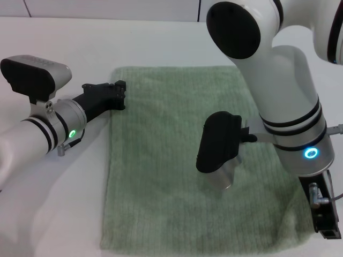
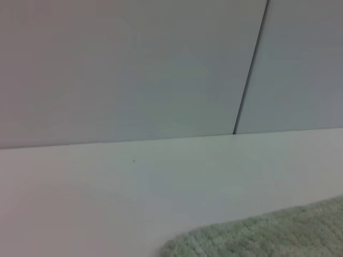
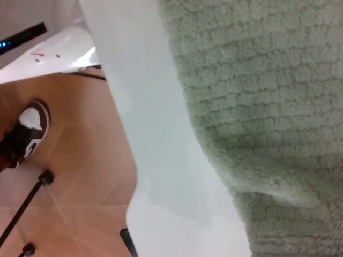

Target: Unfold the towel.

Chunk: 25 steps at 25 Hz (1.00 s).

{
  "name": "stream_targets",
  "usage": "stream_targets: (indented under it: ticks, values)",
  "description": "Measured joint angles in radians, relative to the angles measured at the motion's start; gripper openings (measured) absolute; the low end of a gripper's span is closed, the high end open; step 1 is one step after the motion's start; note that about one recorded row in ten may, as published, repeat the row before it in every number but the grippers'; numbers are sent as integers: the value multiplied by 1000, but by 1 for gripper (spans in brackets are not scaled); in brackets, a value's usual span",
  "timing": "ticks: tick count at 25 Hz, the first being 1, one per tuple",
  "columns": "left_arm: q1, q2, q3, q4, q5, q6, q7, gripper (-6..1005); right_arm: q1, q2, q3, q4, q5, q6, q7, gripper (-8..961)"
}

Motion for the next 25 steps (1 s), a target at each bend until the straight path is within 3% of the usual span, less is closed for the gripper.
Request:
stream_targets:
  ticks: [16,25]
  values:
    - [8,2,0,1,0,0,0,-1,105,-7,-56,35,125,6,-9,252]
    - [8,2,0,3,0,4,2,-1,86,0,-12,1,21,-38,-49,253]
